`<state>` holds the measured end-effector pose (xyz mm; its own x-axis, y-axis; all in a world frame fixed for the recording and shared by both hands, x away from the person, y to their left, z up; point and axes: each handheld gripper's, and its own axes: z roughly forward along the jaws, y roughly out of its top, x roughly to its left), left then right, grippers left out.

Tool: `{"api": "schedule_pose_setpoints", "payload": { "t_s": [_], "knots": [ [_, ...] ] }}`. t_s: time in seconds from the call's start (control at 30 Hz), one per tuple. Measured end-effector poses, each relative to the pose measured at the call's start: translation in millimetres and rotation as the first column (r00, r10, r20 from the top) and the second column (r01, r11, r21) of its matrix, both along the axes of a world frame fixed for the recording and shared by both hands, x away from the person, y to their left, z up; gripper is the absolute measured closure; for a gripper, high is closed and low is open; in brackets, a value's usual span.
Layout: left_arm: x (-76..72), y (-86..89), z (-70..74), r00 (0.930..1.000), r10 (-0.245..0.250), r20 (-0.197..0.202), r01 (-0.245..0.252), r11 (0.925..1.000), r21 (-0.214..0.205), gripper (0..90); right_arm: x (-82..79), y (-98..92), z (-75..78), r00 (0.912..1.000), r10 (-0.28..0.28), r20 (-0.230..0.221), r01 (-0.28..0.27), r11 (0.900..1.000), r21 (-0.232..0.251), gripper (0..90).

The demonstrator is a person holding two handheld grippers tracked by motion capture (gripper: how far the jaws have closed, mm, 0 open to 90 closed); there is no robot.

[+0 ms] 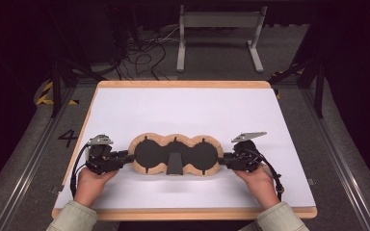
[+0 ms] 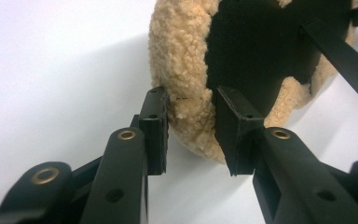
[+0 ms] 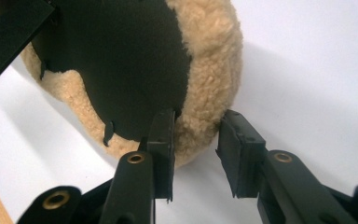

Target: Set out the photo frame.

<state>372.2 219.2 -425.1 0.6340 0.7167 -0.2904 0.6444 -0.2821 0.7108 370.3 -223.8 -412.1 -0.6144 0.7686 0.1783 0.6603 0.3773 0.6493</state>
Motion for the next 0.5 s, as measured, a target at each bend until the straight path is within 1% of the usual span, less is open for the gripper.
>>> {"api": "schedule_pose_setpoints", "payload": {
  "t_s": [0.03,0.07,0.1,0.13,0.17,0.2,0.23,0.27,0.3,0.37,0.4,0.43,0.47,0.5],
  "knots": [
    [0.0,0.0,0.0,1.0000,0.000,0.000,0.000,1.0000,0.000,67.6,0.0,0.0,0.0,1.0000,0.000,0.000,0.000,1.0000,0.000,68.2],
    [-0.1,-0.5,-0.3,1.0000,0.005,0.004,-0.005,1.0000,0.002,68.5,-1.6,-2.0,2.2,0.9996,-0.014,0.026,0.014,0.9997,0.020,70.6],
    [-0.4,-2.9,-0.7,0.9998,0.008,0.016,-0.009,0.9997,0.023,69.0,-1.9,-3.4,2.8,0.9992,-0.020,0.034,0.019,0.9992,0.034,71.5],
    [-0.4,-2.9,-0.7,0.9998,0.008,0.016,-0.009,0.9997,0.023,69.1,-1.9,-3.4,2.8,0.9992,-0.020,0.034,0.019,0.9992,0.034,71.5],
    [-0.8,-5.1,-0.8,0.9998,0.006,0.021,-0.007,0.9994,0.033,69.1,-2.2,-5.2,3.2,0.9987,-0.029,0.041,0.027,0.9984,0.050,71.9],
    [-1.3,-6.7,-0.8,0.9998,0.007,0.017,-0.008,0.9994,0.032,69.3,-3.5,-6.0,3.5,0.9970,-0.040,0.066,0.038,0.9984,0.041,72.0],
    [-1.6,-8.5,-0.4,0.9994,0.012,0.032,-0.014,0.9989,0.046,69.3,-4.7,-5.6,4.0,0.9960,-0.046,0.077,0.043,0.9984,0.036,72.1],
    [-1.6,-8.5,-0.4,0.9994,0.012,0.032,-0.014,0.9989,0.046,69.3,-4.7,-5.6,4.0,0.9960,-0.046,0.077,0.043,0.9984,0.036,72.1],
    [-2.5,-9.3,0.2,0.9993,0.015,0.034,-0.016,0.9991,0.040,69.3,-5.3,-5.5,4.4,0.9950,-0.048,0.088,0.045,0.9983,0.036,72.2],
    [-3.5,-10.3,1.7,0.9986,0.017,0.050,-0.019,0.9991,0.038,69.9,-7.6,-5.3,7.8,0.9902,-0.058,0.127,0.054,0.9980,0.033,72.9],
    [-3.2,-10.7,2.7,0.9979,0.014,0.063,-0.017,0.9991,0.040,69.9,-8.5,-5.8,9.4,0.9875,-0.063,0.145,0.058,0.9976,0.037,74.2],
    [-3.4,-11.6,3.2,0.9977,0.012,0.067,-0.014,0.9993,0.033,69.8,-9.7,-7.0,11.4,0.9838,-0.069,0.166,0.061,0.9968,0.051,74.5],
    [-2.9,-12.3,3.3,0.9972,0.008,0.074,-0.010,0.9995,0.031,69.8,-10.2,-7.3,12.5,0.9807,-0.073,0.181,0.064,0.9965,0.054,74.4],
    [-2.2,-13.8,3.3,0.9967,0.005,0.081,-0.008,0.9992,0.039,69.6,-10.1,-7.0,12.4,0.9794,-0.070,0.189,0.064,0.9973,0.037,74.5]
  ]
}}
